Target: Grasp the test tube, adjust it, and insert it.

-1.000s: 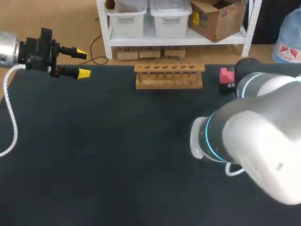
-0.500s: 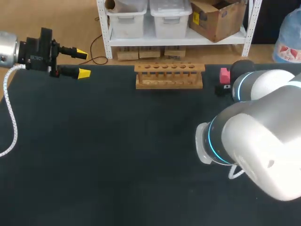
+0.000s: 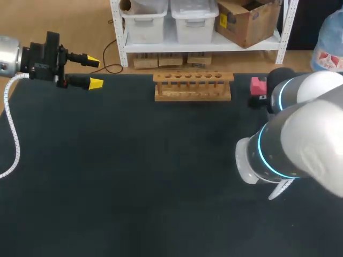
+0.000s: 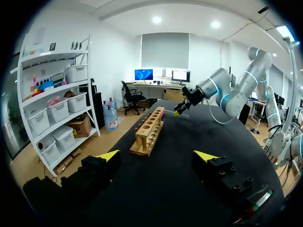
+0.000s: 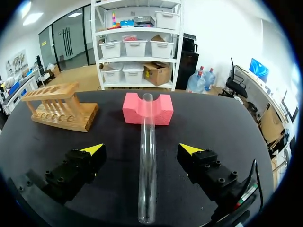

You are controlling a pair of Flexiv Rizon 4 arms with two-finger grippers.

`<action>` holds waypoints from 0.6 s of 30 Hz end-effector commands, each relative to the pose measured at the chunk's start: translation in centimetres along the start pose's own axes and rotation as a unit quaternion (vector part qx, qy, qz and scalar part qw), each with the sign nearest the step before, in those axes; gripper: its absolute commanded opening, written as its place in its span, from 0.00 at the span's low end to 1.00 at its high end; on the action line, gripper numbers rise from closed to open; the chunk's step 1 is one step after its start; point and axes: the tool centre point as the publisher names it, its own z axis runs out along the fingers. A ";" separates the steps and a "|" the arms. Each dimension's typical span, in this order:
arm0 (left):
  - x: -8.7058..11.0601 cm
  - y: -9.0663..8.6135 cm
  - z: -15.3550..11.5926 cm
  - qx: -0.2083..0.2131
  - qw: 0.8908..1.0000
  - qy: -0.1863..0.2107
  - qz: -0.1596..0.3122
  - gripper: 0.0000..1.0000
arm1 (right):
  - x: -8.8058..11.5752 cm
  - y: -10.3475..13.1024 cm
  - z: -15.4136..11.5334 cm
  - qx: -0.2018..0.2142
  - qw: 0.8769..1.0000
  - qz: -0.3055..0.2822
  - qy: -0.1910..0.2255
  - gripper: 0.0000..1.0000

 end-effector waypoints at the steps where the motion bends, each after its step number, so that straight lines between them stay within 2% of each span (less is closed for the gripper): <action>1: 0.1 0.1 0.0 0.001 1.000 0.000 0.000 1.00 | -0.1 -0.5 0.4 -0.042 0.999 0.003 0.006 1.00; 18: 0.1 0.1 0.0 0.001 1.000 0.000 0.000 1.00 | 0.2 -1.3 1.7 -0.070 0.997 -0.019 0.027 1.00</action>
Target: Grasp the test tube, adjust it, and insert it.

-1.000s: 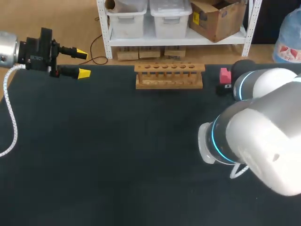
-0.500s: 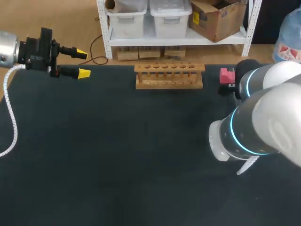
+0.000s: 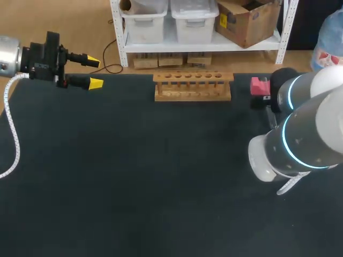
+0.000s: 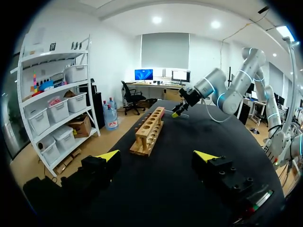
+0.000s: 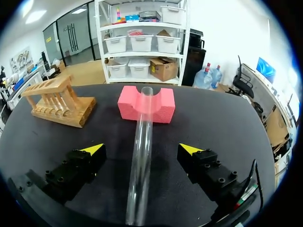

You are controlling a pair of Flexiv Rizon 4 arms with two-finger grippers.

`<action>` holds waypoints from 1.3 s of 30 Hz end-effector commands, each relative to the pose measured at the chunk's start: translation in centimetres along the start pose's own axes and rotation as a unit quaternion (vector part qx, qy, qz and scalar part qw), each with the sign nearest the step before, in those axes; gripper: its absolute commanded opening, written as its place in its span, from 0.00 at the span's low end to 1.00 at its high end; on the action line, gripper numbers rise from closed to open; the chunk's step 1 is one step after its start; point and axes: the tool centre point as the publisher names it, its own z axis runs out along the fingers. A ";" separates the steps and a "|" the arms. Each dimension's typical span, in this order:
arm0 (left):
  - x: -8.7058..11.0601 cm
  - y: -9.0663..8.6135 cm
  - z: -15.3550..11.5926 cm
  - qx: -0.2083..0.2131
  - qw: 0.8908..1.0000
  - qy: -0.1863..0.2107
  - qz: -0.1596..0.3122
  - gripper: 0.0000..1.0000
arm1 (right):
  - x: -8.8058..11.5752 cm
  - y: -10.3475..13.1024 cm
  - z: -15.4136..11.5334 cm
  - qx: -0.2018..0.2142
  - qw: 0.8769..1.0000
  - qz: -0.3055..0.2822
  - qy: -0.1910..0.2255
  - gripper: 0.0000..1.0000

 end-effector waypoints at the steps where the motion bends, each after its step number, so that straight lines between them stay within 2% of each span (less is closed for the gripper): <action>1: 0.1 0.1 0.0 0.001 1.000 0.000 0.000 1.00 | -0.3 -0.6 0.1 -0.043 0.999 -0.003 0.007 1.00; 4: 0.1 0.1 0.0 0.001 1.000 0.000 0.000 1.00 | -0.2 -0.8 0.3 -0.046 0.999 -0.003 0.011 0.96; 6: 0.1 0.1 0.0 0.001 1.000 0.000 0.000 1.00 | -0.2 -0.8 0.3 -0.050 0.999 -0.003 0.013 0.78; 10: 0.1 0.1 0.0 0.001 1.000 0.000 0.000 1.00 | 0.0 -0.8 0.5 -0.057 0.998 -0.006 0.018 0.57; 11: 0.1 0.1 0.0 0.001 1.000 0.000 0.000 1.00 | 0.0 -0.8 0.5 -0.057 0.998 -0.006 0.019 0.54; 38: 0.1 0.1 0.0 0.001 1.000 0.000 0.000 1.00 | 0.6 -0.2 0.4 -0.053 0.998 -0.023 0.038 0.42; 39: 0.1 0.1 0.0 0.001 1.000 0.000 0.000 1.00 | 0.7 -0.2 0.4 -0.053 0.998 -0.024 0.038 0.40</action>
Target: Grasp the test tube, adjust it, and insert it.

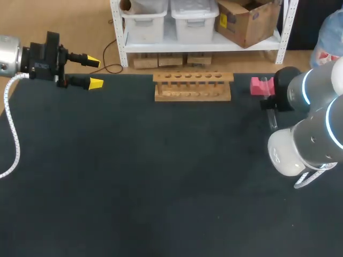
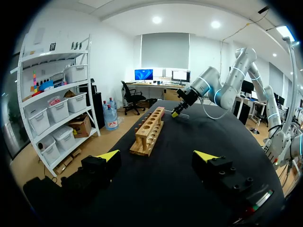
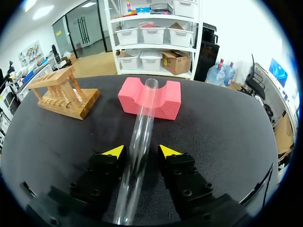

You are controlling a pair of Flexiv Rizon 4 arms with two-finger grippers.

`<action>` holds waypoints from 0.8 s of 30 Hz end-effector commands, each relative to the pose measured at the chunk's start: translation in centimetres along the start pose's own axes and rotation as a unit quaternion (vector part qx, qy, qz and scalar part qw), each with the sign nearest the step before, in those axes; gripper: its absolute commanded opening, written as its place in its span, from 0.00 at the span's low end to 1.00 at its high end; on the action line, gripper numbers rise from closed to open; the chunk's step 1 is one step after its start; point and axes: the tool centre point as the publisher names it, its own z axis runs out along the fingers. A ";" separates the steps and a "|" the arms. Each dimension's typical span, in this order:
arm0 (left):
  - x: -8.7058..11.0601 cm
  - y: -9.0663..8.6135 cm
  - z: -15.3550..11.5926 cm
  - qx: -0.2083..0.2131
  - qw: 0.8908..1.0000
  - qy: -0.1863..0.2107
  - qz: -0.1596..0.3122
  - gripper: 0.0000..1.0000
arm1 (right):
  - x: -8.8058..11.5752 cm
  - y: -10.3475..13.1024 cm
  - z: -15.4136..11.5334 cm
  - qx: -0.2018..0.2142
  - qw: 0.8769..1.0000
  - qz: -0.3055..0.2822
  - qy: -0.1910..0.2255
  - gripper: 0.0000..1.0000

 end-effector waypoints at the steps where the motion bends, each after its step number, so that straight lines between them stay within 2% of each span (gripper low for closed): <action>1: 0.1 0.1 0.0 0.001 1.000 0.000 0.000 1.00 | 0.0 0.1 -0.3 0.003 1.000 -0.002 0.002 0.37; 7: 0.1 0.1 0.0 0.001 1.000 0.000 0.000 1.00 | 0.0 0.3 -0.2 0.003 1.000 -0.006 0.004 0.25; 9: 0.1 0.1 0.0 0.001 1.000 0.000 0.000 1.00 | 0.0 0.3 -0.2 0.003 1.000 -0.007 0.004 0.06; 10: 0.1 0.1 0.0 0.001 1.000 0.000 0.000 1.00 | 0.0 0.4 -0.2 0.003 1.000 -0.008 0.005 0.00; 24: 0.1 0.1 0.0 0.001 1.000 0.000 0.000 1.00 | 0.1 0.5 -0.5 0.024 0.999 0.017 0.019 0.00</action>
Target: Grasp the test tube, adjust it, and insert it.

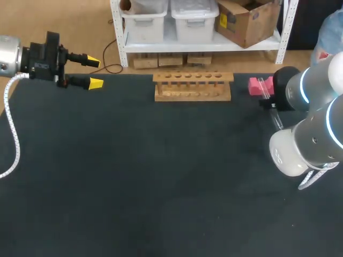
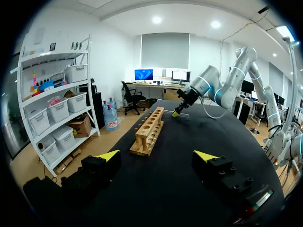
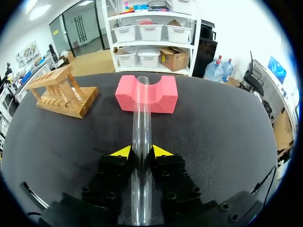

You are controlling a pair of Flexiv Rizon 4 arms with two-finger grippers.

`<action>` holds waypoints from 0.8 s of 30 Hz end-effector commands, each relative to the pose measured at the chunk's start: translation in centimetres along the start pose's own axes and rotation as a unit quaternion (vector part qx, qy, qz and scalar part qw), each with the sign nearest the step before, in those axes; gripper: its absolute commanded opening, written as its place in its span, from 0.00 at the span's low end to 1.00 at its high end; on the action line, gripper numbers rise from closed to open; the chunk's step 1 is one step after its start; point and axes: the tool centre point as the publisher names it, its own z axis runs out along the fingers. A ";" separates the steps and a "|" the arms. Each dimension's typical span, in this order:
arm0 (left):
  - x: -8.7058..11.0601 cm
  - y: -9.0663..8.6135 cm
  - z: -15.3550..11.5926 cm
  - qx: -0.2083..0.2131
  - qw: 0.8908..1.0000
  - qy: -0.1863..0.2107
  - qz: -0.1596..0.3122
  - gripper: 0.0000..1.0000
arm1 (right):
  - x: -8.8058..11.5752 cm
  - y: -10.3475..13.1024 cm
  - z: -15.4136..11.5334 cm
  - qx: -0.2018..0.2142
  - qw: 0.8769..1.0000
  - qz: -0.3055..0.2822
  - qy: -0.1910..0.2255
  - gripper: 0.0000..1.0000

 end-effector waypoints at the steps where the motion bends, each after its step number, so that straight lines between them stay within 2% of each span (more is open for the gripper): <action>1: 0.1 0.1 0.0 0.001 1.000 0.000 0.000 1.00 | -0.2 0.5 -0.3 0.015 1.000 0.005 0.002 0.00; 7: 0.1 0.1 0.0 0.001 1.000 0.000 0.000 1.00 | -0.8 1.0 -1.0 0.025 0.999 0.025 -0.004 0.00; 16: 0.1 0.1 0.0 0.001 1.000 0.000 0.000 1.00 | -1.9 1.8 -3.6 0.052 0.996 0.067 -0.031 0.00; 24: 0.1 0.1 0.0 0.001 1.000 0.000 0.000 1.00 | -4.4 3.5 -6.4 0.078 0.990 0.108 -0.050 0.00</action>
